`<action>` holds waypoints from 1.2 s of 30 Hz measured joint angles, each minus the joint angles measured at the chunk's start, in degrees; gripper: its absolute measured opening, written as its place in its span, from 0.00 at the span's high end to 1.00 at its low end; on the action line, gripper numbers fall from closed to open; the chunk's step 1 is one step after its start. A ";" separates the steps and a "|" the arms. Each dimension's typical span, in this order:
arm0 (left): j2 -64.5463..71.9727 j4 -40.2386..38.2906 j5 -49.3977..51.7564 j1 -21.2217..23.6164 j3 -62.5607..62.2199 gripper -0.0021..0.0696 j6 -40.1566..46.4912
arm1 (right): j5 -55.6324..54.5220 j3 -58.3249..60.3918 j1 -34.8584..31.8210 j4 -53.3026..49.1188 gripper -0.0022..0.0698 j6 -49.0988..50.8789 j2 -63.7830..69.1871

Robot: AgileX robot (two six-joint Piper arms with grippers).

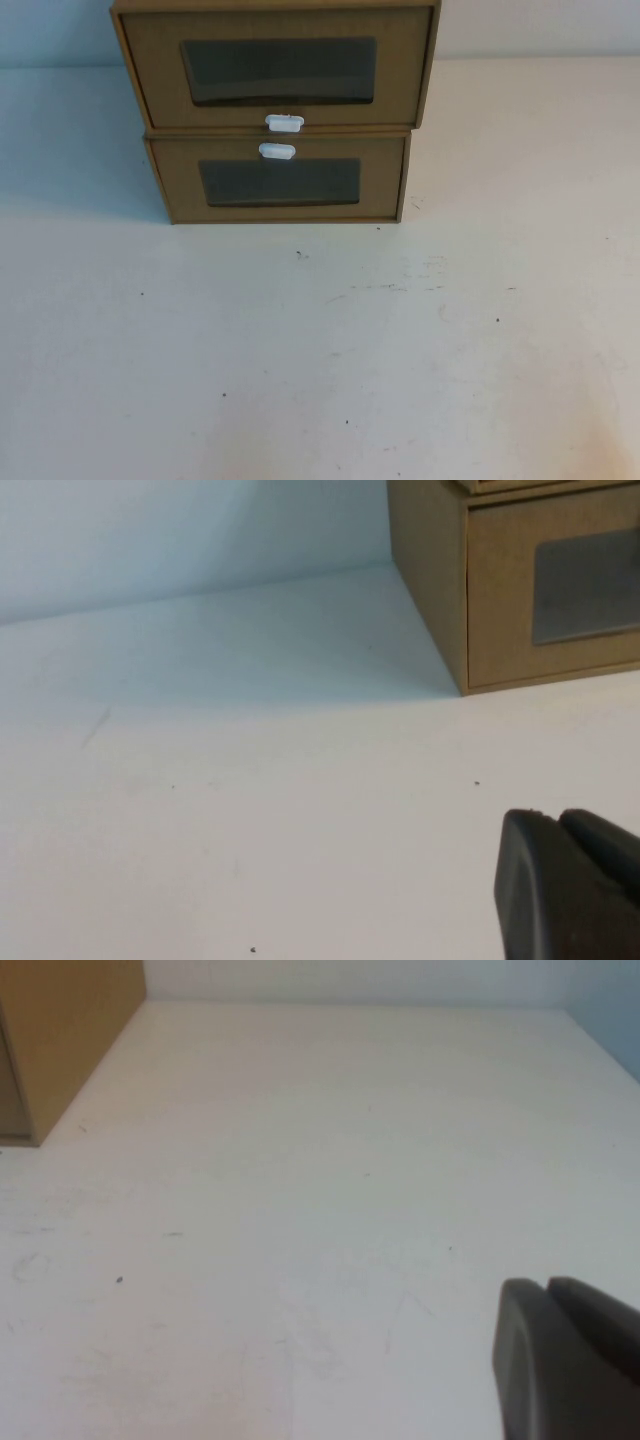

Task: Open the shoe box
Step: 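Pull the top drawer of the cardboard box fully open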

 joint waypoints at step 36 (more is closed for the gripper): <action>-0.21 -7.75 -65.51 0.00 -4.54 0.98 -7.56 | -77.93 -3.62 0.00 2.20 0.99 6.80 -0.40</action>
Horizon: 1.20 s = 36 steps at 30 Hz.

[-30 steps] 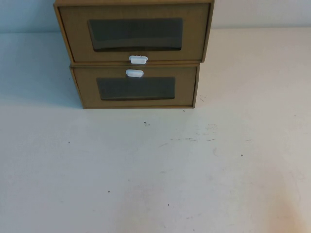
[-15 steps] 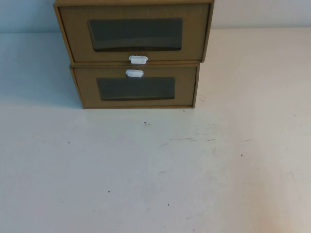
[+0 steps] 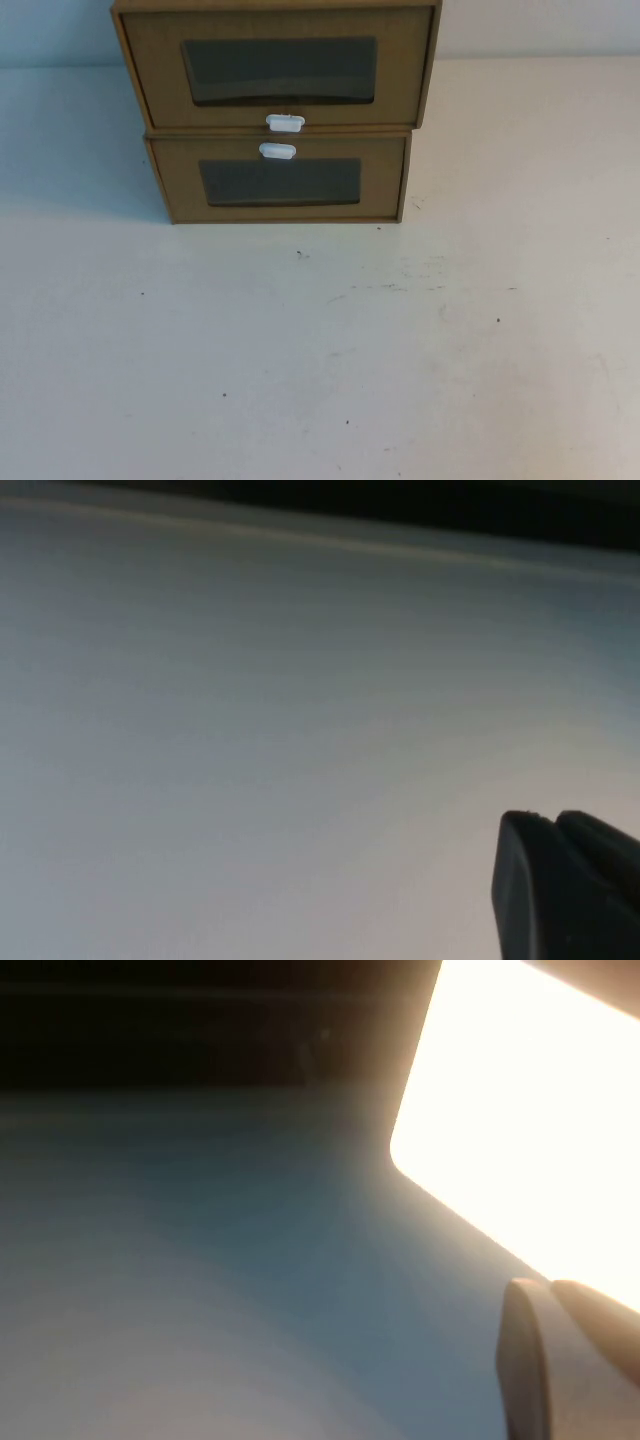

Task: Open the shoe box
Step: 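Pull the top drawer of the cardboard box fully open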

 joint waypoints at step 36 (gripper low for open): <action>55.27 -19.40 74.04 0.00 -54.17 0.98 11.75 | 80.64 -51.90 14.04 3.21 0.99 -4.09 56.95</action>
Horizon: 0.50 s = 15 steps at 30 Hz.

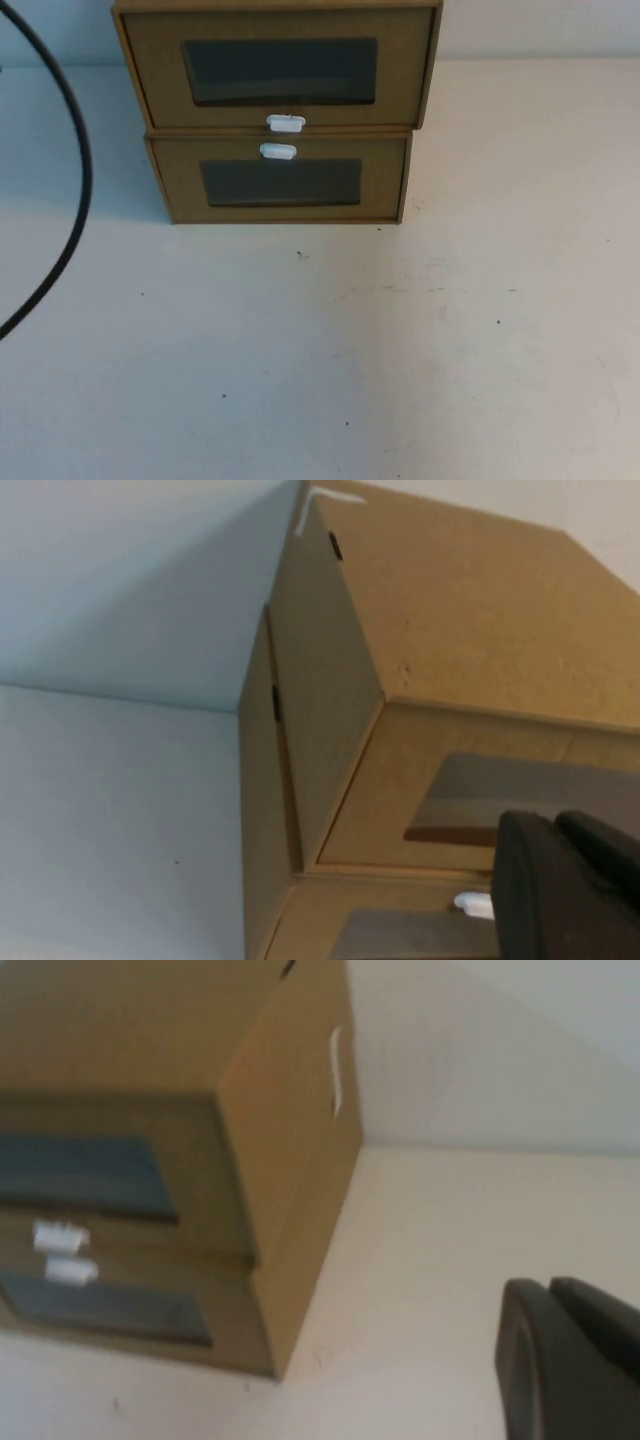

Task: Open the shoe box
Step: 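Pull the top drawer of the cardboard box fully open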

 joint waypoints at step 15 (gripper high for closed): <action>34.65 -21.60 27.72 -1.04 -38.52 0.98 33.44 | 19.75 -21.06 27.55 -9.60 0.99 -25.67 23.58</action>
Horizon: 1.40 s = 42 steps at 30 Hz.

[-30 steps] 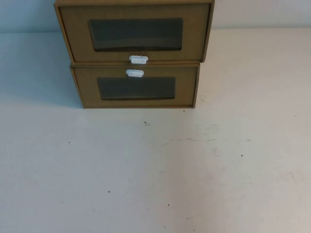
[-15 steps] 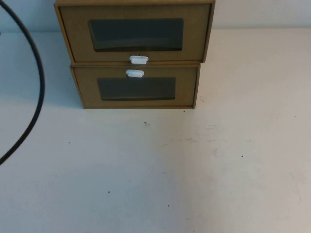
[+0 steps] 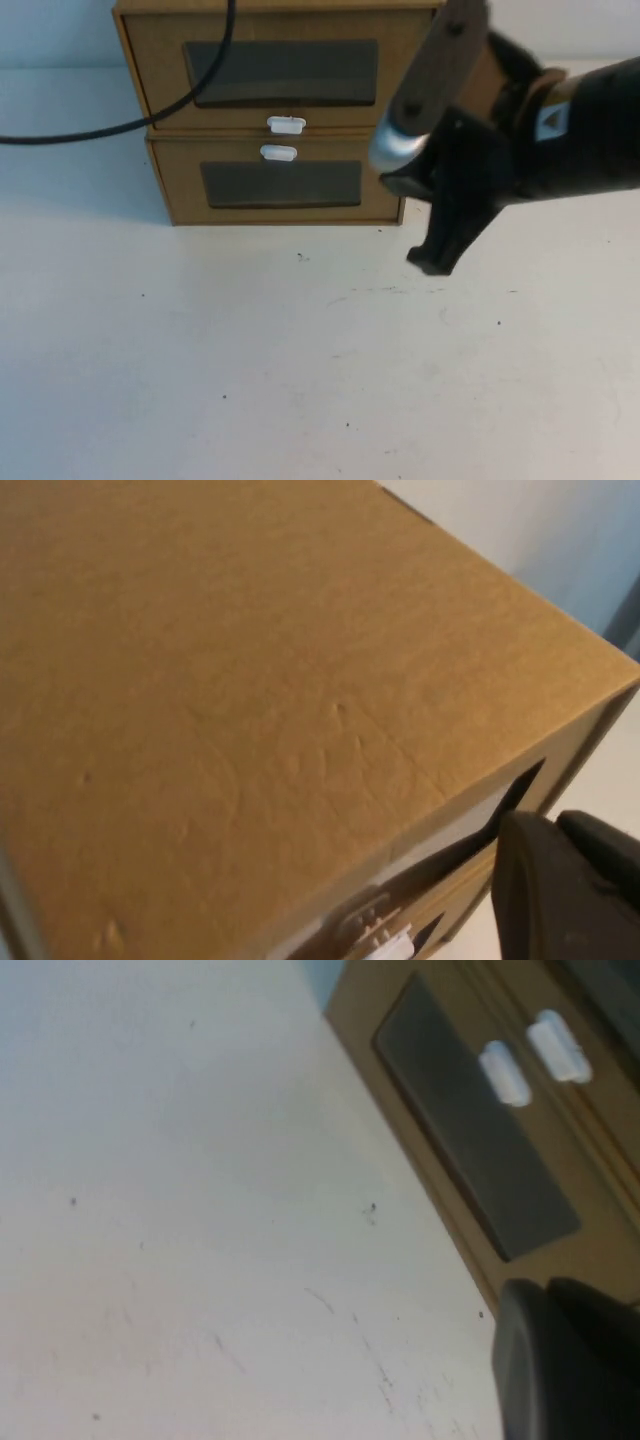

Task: Open the shoe box
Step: 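Pull the top drawer of the cardboard box fully open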

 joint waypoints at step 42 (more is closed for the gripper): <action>28.76 -14.72 13.09 0.55 -25.03 0.98 0.29 | -2.77 -12.75 13.18 -101.62 0.61 71.94 37.96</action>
